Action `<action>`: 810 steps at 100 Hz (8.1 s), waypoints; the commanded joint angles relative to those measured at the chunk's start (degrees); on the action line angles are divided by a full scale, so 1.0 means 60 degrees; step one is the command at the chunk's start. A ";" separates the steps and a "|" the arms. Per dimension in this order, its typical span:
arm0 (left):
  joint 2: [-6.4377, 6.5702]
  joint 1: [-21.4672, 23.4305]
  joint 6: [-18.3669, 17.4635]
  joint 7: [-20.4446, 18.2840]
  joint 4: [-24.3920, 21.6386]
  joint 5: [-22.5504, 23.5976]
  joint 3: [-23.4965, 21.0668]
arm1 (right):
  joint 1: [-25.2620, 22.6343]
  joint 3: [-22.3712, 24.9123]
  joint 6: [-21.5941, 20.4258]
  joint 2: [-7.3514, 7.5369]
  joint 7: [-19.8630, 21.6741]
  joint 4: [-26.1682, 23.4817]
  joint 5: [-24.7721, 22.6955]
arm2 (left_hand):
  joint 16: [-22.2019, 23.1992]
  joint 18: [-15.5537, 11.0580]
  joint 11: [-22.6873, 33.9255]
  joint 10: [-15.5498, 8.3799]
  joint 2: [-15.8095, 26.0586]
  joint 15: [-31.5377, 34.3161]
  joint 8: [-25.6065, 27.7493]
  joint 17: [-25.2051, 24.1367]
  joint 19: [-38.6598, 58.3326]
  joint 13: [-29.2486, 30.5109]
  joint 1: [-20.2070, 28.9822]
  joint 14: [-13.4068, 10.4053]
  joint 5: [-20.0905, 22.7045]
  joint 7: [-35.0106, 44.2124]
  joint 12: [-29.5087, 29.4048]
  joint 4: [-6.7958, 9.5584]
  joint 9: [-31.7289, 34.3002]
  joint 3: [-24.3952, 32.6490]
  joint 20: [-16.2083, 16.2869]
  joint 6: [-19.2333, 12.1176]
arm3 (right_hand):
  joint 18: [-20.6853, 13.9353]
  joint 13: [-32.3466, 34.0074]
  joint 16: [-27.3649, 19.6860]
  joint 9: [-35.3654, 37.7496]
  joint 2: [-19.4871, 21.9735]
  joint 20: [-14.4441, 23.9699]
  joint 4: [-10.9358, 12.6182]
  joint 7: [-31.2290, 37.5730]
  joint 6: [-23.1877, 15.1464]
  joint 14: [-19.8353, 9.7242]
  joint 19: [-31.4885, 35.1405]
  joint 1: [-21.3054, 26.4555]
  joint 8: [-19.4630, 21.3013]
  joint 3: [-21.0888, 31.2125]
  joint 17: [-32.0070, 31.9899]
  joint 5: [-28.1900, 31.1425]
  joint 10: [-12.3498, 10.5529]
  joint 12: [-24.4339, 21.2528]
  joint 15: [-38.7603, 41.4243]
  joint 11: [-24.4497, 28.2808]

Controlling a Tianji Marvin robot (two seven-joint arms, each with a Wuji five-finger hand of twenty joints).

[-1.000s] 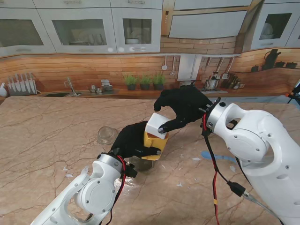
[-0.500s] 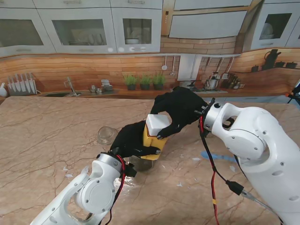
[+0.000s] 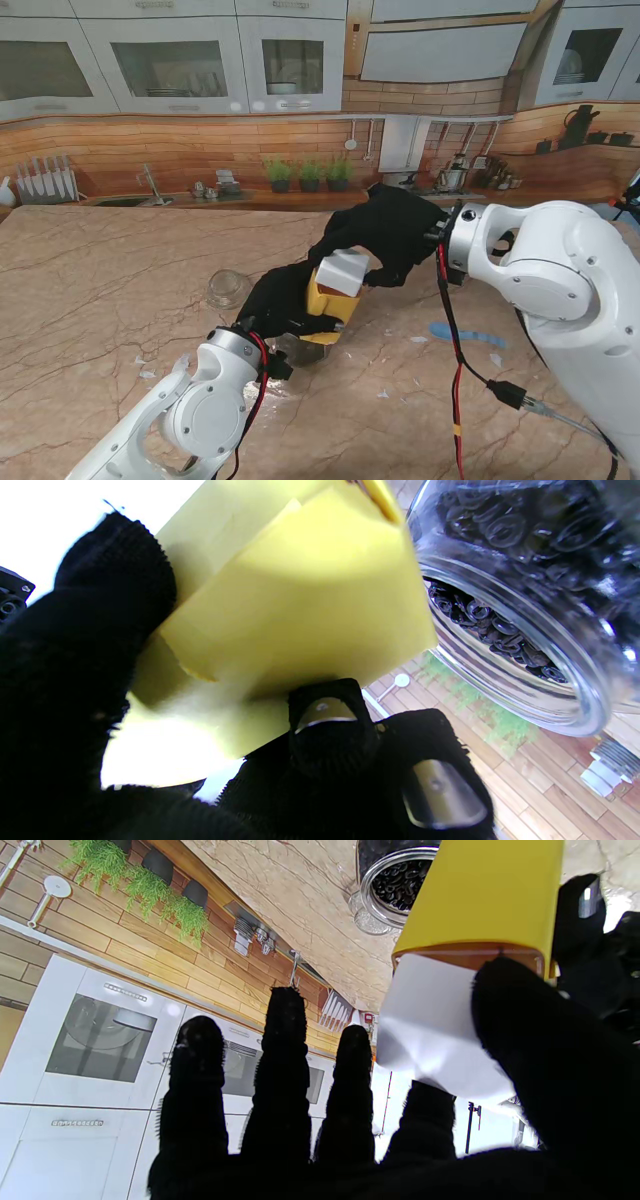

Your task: Portion coffee beans from the glass jar into the coffee jar

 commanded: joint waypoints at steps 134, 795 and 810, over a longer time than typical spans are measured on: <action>-0.0042 0.0072 -0.0051 0.0035 -0.0006 0.0004 -0.0103 | -0.0075 -0.0112 0.0244 -0.0124 -0.0392 -0.0208 -0.0329 | 0.0055 -0.1451 0.0826 -0.1197 0.1529 0.0049 0.0615 -0.0124 0.2386 0.0034 0.1903 0.0119 0.0856 0.2609 0.0472 0.1011 0.1665 0.2144 -0.0042 -0.2770 | 0.0352 0.0457 -0.0132 0.1171 0.1603 0.0186 0.0671 0.1100 -0.0633 0.0110 0.0088 0.0839 0.0765 -0.4318 -0.0189 0.1978 -0.0080 -0.0051 -0.0250 -0.0500; 0.0143 0.2573 -0.2090 0.0126 -0.1419 -0.0307 -0.1775 | 0.2634 -0.6497 0.6195 -0.0684 -0.4264 0.7832 -0.1694 | 0.0216 -0.1341 0.1243 -0.1286 0.1794 -0.1207 0.1043 -0.0207 0.1676 0.0026 0.1815 0.0522 0.0190 0.3040 0.1040 0.1317 0.1088 0.2404 -0.0347 -0.2868 | -0.0622 0.1316 0.1020 0.0830 0.0853 0.0125 0.0533 0.2476 0.0911 -0.0378 0.2957 -0.0555 0.0832 -0.3876 0.1344 0.1438 0.0148 0.1376 0.3878 0.2887; 0.0137 0.2583 -0.2132 0.0146 -0.1429 -0.0331 -0.1810 | 0.2585 -0.6428 0.6264 -0.0628 -0.3922 0.7652 -0.1775 | 0.0223 -0.1332 0.1238 -0.1255 0.1789 -0.1196 0.1037 -0.0207 0.1690 0.0027 0.1827 0.0541 0.0205 0.3038 0.1037 0.1319 0.1105 0.2408 -0.0344 -0.2850 | -0.0488 0.0929 0.1035 0.0133 0.0959 0.0200 0.0604 0.1972 0.1383 -0.0204 0.2837 -0.1096 0.0783 -0.3711 0.1117 0.0527 0.0316 0.1323 0.3691 0.2697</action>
